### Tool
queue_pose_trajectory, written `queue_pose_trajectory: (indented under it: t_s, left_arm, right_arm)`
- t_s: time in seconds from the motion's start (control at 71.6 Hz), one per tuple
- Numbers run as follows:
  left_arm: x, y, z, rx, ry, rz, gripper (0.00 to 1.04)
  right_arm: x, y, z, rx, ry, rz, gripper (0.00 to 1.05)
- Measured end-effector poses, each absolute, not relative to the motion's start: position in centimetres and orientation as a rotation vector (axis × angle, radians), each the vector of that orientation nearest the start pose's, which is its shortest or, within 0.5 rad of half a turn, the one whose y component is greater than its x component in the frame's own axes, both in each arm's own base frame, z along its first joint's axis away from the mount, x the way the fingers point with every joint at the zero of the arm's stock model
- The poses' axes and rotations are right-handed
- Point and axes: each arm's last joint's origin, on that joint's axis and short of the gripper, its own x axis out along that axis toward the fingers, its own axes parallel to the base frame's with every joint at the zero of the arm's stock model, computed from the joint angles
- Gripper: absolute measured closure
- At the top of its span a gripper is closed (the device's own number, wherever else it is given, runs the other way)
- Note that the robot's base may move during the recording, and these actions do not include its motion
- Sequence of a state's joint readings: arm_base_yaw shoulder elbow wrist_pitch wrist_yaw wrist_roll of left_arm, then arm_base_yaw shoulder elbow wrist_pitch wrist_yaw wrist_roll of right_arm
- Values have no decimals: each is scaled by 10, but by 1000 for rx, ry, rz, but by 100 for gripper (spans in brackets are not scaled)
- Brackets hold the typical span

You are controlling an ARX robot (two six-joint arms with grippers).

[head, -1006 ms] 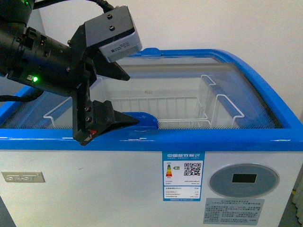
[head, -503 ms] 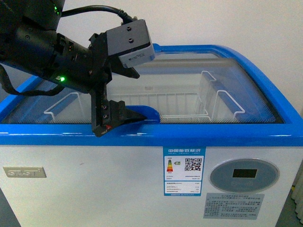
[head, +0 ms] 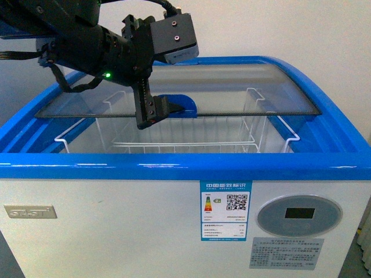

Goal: Put drink in fridge

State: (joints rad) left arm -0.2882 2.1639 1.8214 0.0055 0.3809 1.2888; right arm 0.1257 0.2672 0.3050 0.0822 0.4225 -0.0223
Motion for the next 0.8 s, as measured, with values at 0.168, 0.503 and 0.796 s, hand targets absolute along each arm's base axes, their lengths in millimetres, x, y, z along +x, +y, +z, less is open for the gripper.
queue_pose_trajectory:
  t_s: [0.168,0.503,0.796]
  left_arm:
    - [507,-162,272,1257,-151,-733,8]
    - [510,-161,285,1187,-219,-596,8]
    - [390,-96,314,373,115,-758,8]
  right_arm:
    - [102,1,254,11,-113,-298,66]
    - [102,1,254,10,-113,-298,66]
    - [102,1,254,10,-113,-298,66]
